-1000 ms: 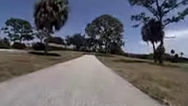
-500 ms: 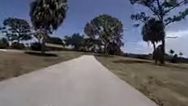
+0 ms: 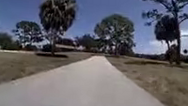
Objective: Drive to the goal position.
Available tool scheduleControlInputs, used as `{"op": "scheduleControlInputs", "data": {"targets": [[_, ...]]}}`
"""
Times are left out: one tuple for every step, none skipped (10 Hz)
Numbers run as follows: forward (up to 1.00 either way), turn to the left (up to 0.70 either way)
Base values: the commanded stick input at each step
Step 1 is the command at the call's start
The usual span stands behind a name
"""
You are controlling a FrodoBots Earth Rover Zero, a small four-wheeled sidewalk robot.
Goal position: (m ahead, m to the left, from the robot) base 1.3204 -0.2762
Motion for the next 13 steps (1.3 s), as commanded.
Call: {"op": "scheduleControlInputs", "data": {"targets": [[1.00, 0.00], [1.00, 0.00], [1.00, 0.00], [1.00, 0.00], [1.00, 0.00], [1.00, 0.00], [1.00, 0.00], [1.00, 0.00], [1.00, 0.00], [1.00, 0.00], [1.00, 0.00], [1.00, 0.00], [1.00, 0.00]]}}
